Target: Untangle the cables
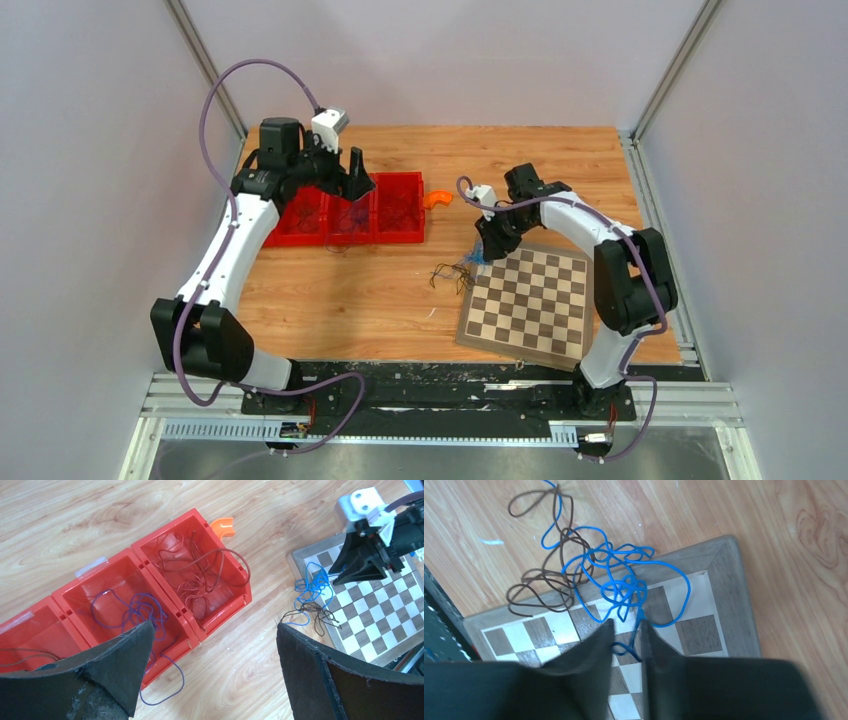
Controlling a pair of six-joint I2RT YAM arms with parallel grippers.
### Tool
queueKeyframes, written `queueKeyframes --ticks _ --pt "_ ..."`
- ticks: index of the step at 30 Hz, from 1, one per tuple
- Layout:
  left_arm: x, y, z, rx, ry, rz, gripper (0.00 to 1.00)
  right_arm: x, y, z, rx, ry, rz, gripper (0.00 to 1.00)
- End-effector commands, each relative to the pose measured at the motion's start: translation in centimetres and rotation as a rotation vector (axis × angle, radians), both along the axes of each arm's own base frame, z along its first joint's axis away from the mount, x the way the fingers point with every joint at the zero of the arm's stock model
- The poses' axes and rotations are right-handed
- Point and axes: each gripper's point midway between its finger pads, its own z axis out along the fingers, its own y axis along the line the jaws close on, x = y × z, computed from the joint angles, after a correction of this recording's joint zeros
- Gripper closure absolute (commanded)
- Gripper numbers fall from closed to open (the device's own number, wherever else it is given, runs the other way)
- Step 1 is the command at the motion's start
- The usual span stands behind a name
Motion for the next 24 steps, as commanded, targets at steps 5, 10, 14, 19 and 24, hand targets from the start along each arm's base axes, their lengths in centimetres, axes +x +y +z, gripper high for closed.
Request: queueKeyframes --ticks 5,10,14,19,24 --pt "0.3 -0.8 4.3 -0.032 -0.192 -0.073 0.0 0.0 2.2 6.6 0.169 -0.076 0.049 1.0" --pt "-2.7 -3.1 3.8 -0.111 -0.28 -0.267 0.0 -1.4 5.6 13.8 0.329 -0.176 0.146 1.0" --pt "-5.1 -4.9 3.1 -0.165 -0.311 -0.452 0.0 -2.3 7.3 17.3 0.39 -0.237 0.189 1.0" --pt "-7.1 -7.5 3.7 -0.21 -0.371 -0.591 0.0 -3.1 9.8 22.3 0.495 -0.327 0.217 1.0" --pt "-9.2 -12.0 3.9 -0.219 -0.466 -0.703 0.01 -3.8 12.1 26.6 0.589 -0.405 0.248 1.0"
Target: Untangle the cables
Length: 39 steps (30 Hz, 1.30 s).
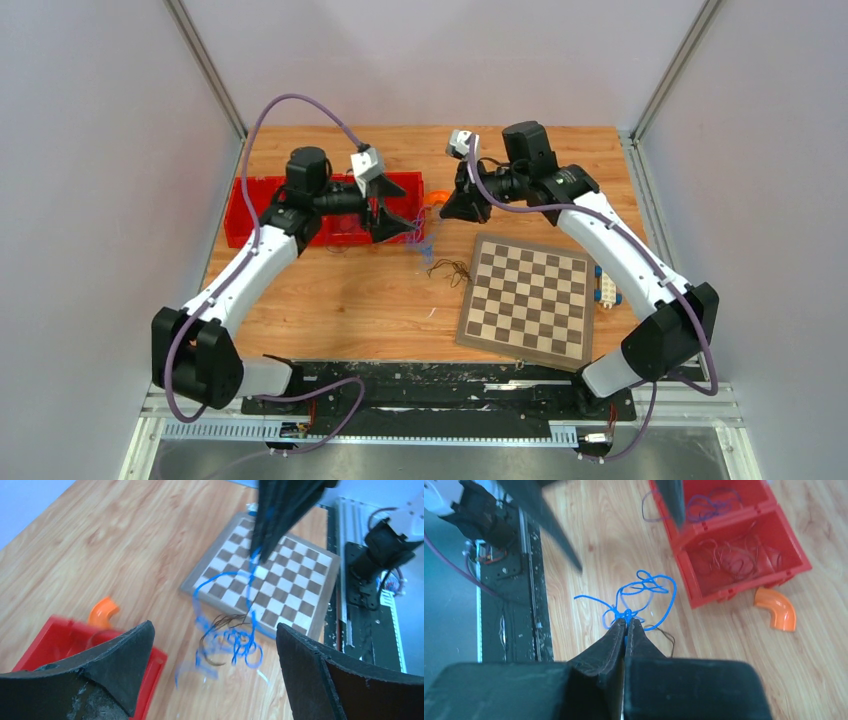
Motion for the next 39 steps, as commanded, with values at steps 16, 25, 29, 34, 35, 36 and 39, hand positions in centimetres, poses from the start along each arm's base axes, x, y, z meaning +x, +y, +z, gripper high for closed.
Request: queueKeyframes --ticks 16,25,29,34,35,36,39 --pt "-4.6 -0.9 -10.6 0.069 0.124 -0.01 0.71 0.8 1.3 22.0 0.427 -0.382 -0.198 1.0" --pt "-6.6 3.7 -12.3 0.155 0.173 0.066 0.4 -0.1 0.7 22.9 0.451 -0.415 -0.194 1.0" --pt "-7.7 4.4 -6.3 0.108 0.026 0.064 0.24 -1.2 1.3 21.7 0.448 -0.377 -0.127 1.0" --pt "-6.2 4.2 2.5 -0.033 -0.145 0.161 0.0 -2.4 2.6 20.3 0.448 -0.314 -0.024 1.0" --pt "-5.8 4.0 3.1 -0.043 -0.137 0.164 0.0 -2.6 2.8 20.1 0.448 -0.307 -0.008 1.0" --pt "-5.5 3.8 4.9 -0.053 -0.164 0.164 0.0 -2.8 3.1 20.0 0.447 -0.301 0.007 1.0" --pt "-4.0 3.0 7.5 -0.051 -0.185 0.158 0.0 -3.2 3.8 19.3 0.443 -0.285 0.045 1.0"
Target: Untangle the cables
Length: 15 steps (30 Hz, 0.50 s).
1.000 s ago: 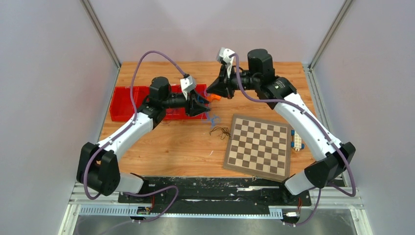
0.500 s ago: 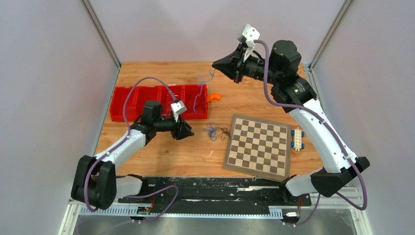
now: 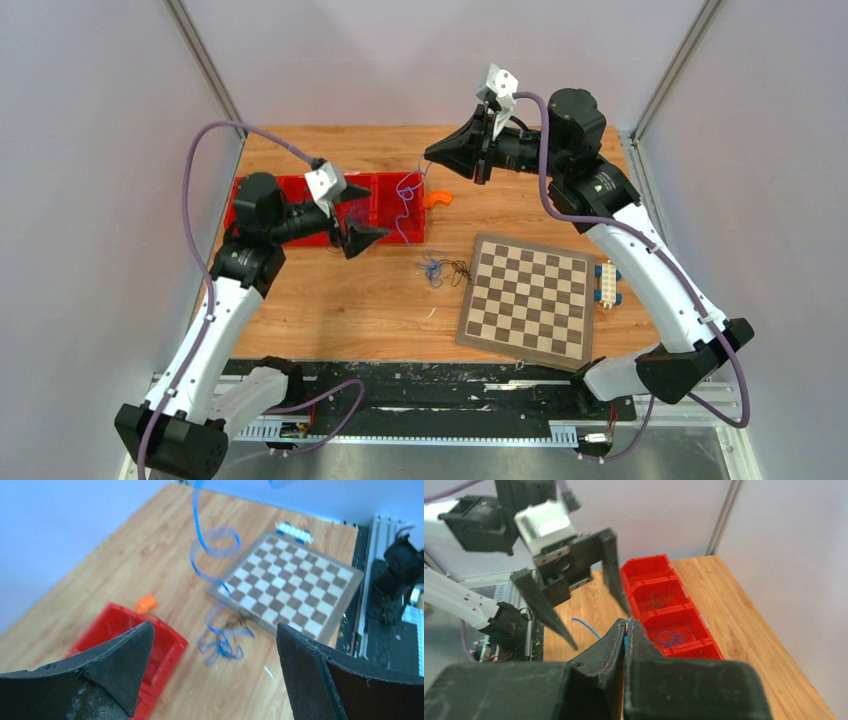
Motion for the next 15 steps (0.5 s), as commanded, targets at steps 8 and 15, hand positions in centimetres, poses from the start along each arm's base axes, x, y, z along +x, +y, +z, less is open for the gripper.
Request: queueKeyframes --ticks 8,15 --pt "2.5 -3.2 5.3 -0.016 -0.023 -0.083 0.17 -3.4 3.5 -2.0 -0.015 0.018 0.207 1.0" --pt "1.9 -1.6 4.5 -0.029 0.105 -0.041 1.0 0.0 3.9 -6.1 -0.085 0.046 0.072 1.0"
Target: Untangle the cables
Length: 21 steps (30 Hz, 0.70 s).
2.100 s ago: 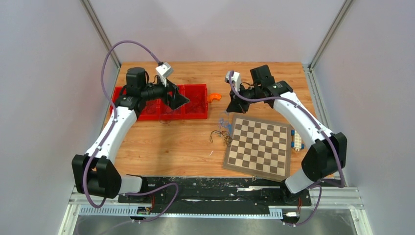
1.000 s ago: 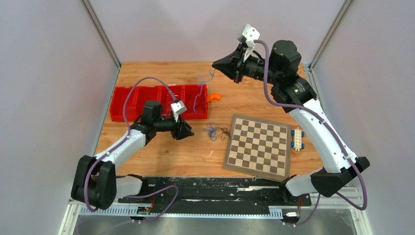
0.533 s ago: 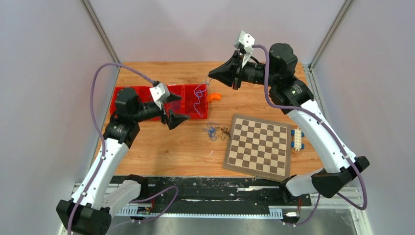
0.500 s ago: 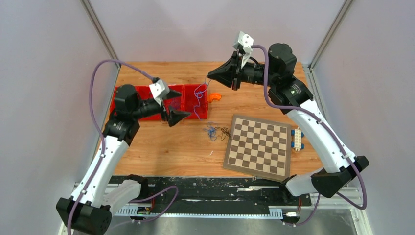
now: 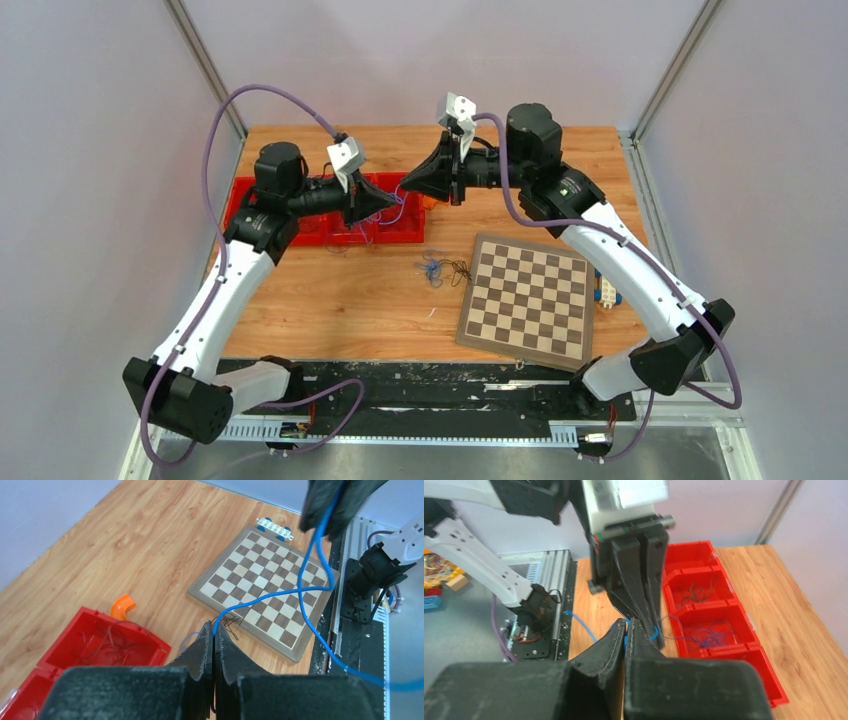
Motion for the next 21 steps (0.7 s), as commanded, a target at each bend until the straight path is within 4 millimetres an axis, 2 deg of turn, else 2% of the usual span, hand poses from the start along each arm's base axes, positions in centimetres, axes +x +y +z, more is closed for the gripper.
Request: queueKeyframes --ticks 1,4,7,8,9,10,11,12,14,16,17,19,20,21 --pt "-0.5 1.9 2.1 -0.063 0.024 0.052 1.0 3.2 -0.6 -3.9 -0.069 -0.017 -0.122 1.0" --pt "0.1 4.3 4.0 -0.188 0.071 0.163 1.0 4.2 -1.3 -9.2 -0.157 0.034 -0.132 1.0" --pt "-0.1 4.6 6.5 -0.297 0.056 0.16 1.0 3.3 0.1 -11.6 -0.177 0.083 -0.054 1.0" --pt "-0.5 4.3 6.9 -0.343 0.115 0.145 1.0 3.1 0.9 -12.0 -0.178 0.093 -0.035 1.0" --pt "-0.7 4.2 8.3 -0.38 0.072 0.123 1.0 3.1 1.8 -12.0 -0.173 0.098 -0.018 1.0" --pt "-0.8 3.9 8.4 -0.433 0.154 0.115 1.0 3.0 2.8 -12.2 -0.167 0.116 -0.002 1.0" --pt "-0.9 3.9 9.7 -0.471 0.121 0.094 1.0 3.0 3.8 -12.2 -0.159 0.13 0.016 1.0" --pt "-0.4 3.7 9.5 -0.522 0.213 0.1 1.0 2.9 4.7 -12.1 -0.15 0.141 0.036 1.0" --pt "-0.1 3.8 10.3 -0.579 0.243 0.1 1.0 2.8 6.1 -11.7 -0.135 0.151 0.068 1.0" --pt "0.3 4.3 10.7 -0.59 0.224 0.127 1.0 3.0 6.5 -11.0 -0.12 0.143 0.079 0.97" --pt "0.4 4.5 10.6 -0.581 0.216 0.149 1.0 3.1 6.6 -11.1 -0.121 0.138 0.079 0.9" --pt "1.0 5.7 10.4 -0.571 0.194 0.212 1.0 3.5 6.0 -11.3 -0.127 0.125 0.058 0.65" --pt "1.6 6.8 10.5 -0.564 0.171 0.26 1.0 4.0 5.4 -11.5 -0.132 0.126 0.037 0.53" --pt "2.5 8.3 9.6 -0.523 0.14 0.34 1.0 4.6 4.7 -11.6 -0.135 0.133 0.012 0.42"
